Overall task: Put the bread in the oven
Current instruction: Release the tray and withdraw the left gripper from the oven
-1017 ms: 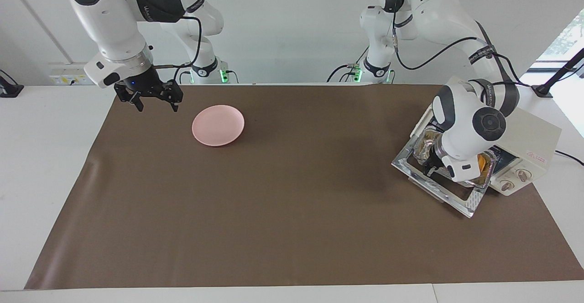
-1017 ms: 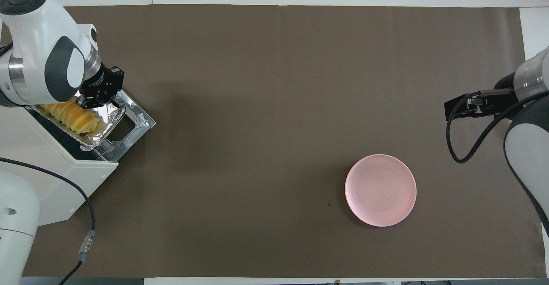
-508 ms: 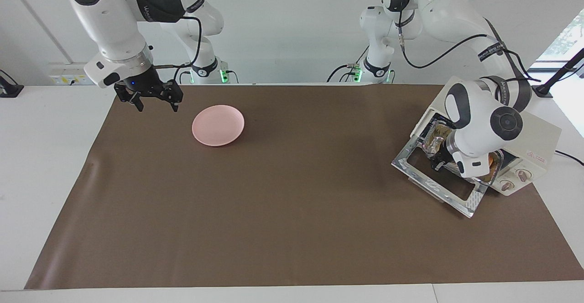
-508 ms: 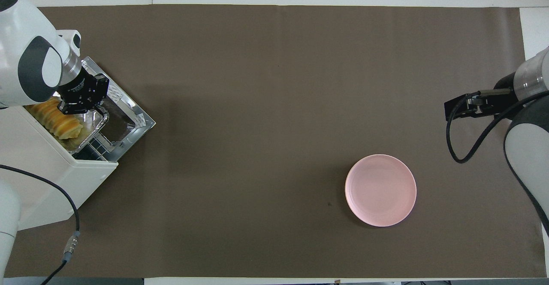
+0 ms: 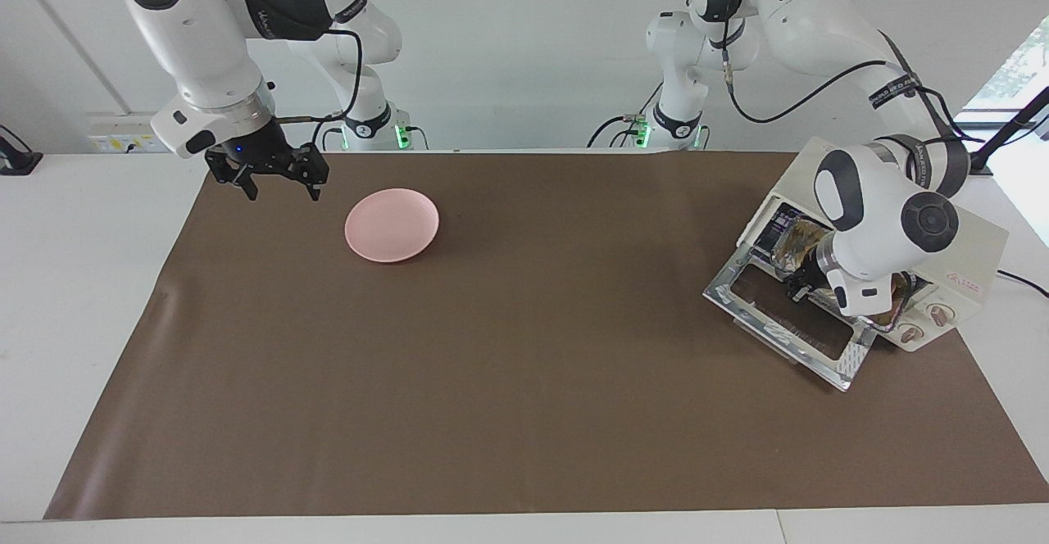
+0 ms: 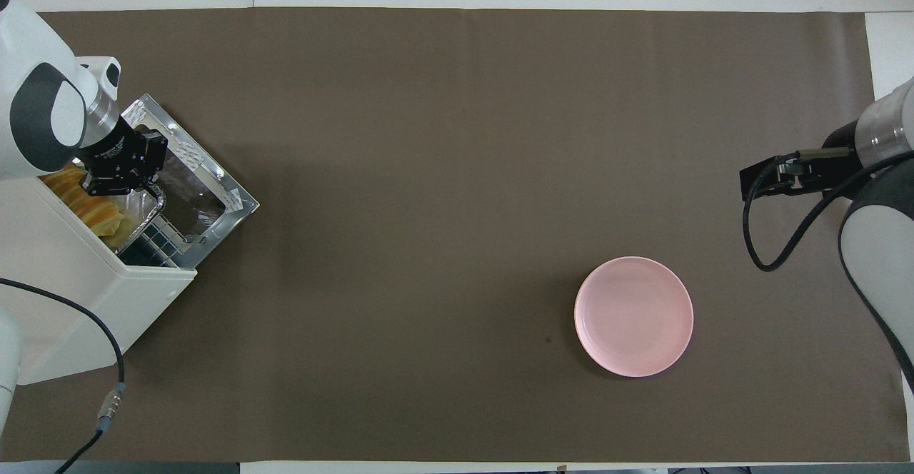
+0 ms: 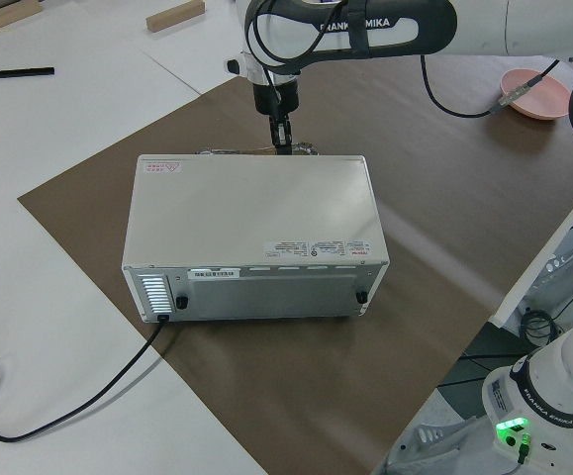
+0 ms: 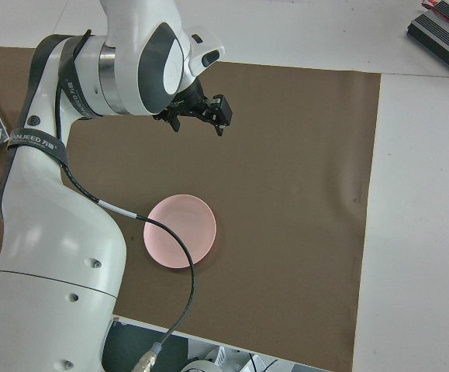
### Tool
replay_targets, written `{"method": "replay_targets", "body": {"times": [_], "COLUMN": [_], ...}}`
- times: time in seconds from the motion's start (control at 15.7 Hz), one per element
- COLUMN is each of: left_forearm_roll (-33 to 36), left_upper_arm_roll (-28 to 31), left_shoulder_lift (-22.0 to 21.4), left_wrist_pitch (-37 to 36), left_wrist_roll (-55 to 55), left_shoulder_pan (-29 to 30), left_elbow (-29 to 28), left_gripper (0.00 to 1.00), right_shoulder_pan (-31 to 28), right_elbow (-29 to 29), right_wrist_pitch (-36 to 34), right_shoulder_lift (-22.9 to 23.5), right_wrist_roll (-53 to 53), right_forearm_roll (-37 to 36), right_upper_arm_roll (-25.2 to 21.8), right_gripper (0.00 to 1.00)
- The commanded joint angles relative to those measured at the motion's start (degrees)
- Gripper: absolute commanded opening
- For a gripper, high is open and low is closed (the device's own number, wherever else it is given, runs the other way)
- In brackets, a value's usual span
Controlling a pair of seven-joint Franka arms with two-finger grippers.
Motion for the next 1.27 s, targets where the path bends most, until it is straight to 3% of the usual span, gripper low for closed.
{"method": "replay_targets", "body": {"times": [0.0,1.21], "left_forearm_roll": [1.5,4.5], "left_upper_arm_roll": [0.1,0.1], "left_shoulder_lift": [-2.5,-5.3], "left_wrist_pitch": [-0.6,-0.4], "left_wrist_roll": [0.9,2.3], "left_shoulder_pan": [-0.1,-0.4], "left_elbow": [-2.9,-9.0], "left_gripper": [0.00,0.00], "right_shoulder_pan": [-0.7,-0.7], "right_elbow": [-1.0,-0.9], "right_wrist_pitch": [-0.3,-0.3], "right_shoulder_lift": [-0.9,-0.9], "right_wrist_roll": [-0.8,-0.8], "right_forearm_roll": [-1.0,-1.0], "right_upper_arm_roll": [0.7,0.7], "right_gripper": [1.00,1.00]}}
